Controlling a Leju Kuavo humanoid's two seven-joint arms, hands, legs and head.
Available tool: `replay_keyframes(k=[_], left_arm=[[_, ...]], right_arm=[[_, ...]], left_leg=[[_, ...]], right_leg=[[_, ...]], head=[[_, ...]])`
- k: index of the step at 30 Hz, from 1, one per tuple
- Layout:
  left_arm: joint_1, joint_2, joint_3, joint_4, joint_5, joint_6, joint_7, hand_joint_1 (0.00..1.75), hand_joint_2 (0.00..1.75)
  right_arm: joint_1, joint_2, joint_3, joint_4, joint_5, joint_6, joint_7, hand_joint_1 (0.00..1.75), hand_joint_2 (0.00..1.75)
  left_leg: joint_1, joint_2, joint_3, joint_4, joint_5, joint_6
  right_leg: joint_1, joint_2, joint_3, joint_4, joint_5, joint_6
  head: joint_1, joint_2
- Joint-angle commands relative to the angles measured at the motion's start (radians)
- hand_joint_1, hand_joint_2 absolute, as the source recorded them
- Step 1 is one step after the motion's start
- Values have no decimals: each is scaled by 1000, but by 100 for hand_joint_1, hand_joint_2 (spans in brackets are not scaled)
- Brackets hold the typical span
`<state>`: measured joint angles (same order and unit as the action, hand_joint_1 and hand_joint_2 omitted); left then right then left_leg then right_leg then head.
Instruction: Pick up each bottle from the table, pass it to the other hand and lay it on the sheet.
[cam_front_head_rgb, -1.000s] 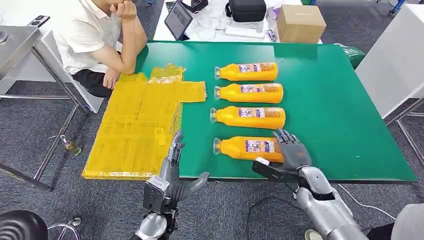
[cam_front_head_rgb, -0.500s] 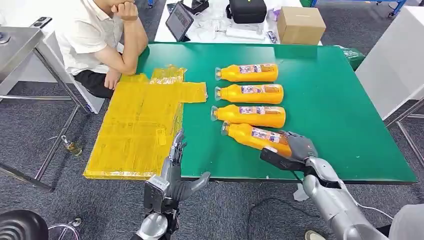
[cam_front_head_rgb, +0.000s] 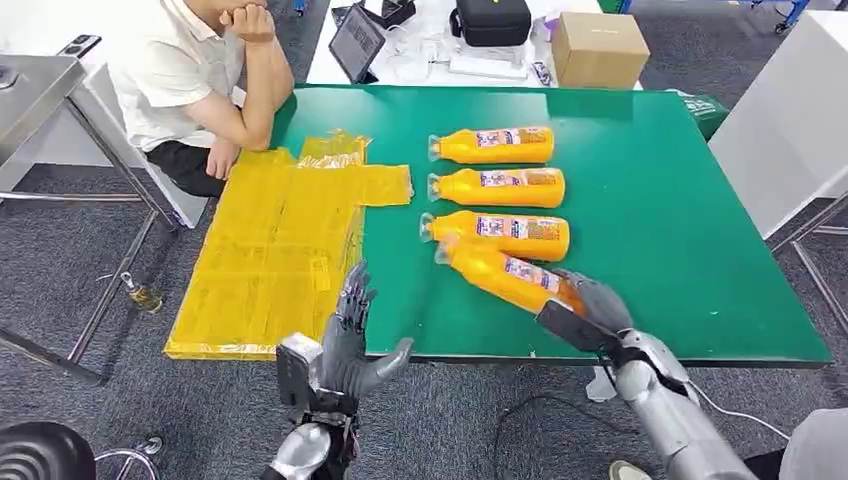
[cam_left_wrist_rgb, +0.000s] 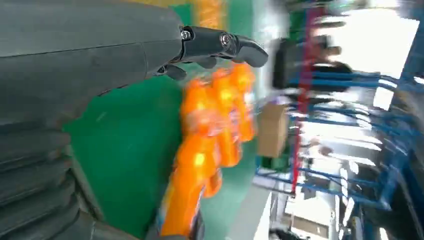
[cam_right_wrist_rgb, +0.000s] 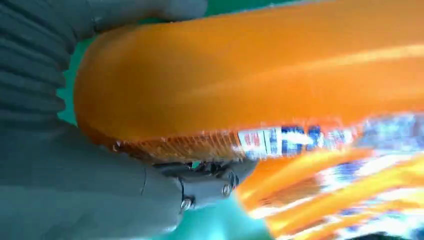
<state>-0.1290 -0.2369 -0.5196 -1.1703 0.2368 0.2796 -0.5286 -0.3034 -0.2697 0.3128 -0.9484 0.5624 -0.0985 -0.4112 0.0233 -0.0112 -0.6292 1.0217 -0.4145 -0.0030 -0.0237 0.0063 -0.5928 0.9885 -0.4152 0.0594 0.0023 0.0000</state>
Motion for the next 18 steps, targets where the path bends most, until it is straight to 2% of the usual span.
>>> replay_keyframes(k=[1,3,9,13,18], left_arm=[[-75,-24,6,258,210,-109,75,0,175],[-76,-23,1,265,250,-135,98,0,175],[-77,-13,-12,256,322,-145,129,0,175],[-77,0,-44,223,342,-146,107,0,175],[-96,0,-44,197,336,-109,84,0,175]], right_arm=[[103,87,33,-292,-135,61,-45,175,175],[96,89,45,-293,-152,68,-54,175,175],[88,85,60,-289,-171,54,-84,175,175],[100,111,55,-300,-206,35,-93,175,175],[107,164,111,-283,-229,62,-109,175,175]], left_leg=[[0,4,4,-2,-1,1],[0,1,-1,-1,0,1],[-1,1,-3,-1,0,1],[-1,3,1,-1,-2,2],[-1,2,-3,-1,-1,1]], right_leg=[[1,2,2,-1,-1,-4],[0,0,-1,0,-1,-2],[-1,0,-2,0,-1,-2],[0,1,1,-1,-2,-5],[0,1,-3,0,0,-3]], head=[[0,0],[0,0],[0,0],[0,0],[0,0]])
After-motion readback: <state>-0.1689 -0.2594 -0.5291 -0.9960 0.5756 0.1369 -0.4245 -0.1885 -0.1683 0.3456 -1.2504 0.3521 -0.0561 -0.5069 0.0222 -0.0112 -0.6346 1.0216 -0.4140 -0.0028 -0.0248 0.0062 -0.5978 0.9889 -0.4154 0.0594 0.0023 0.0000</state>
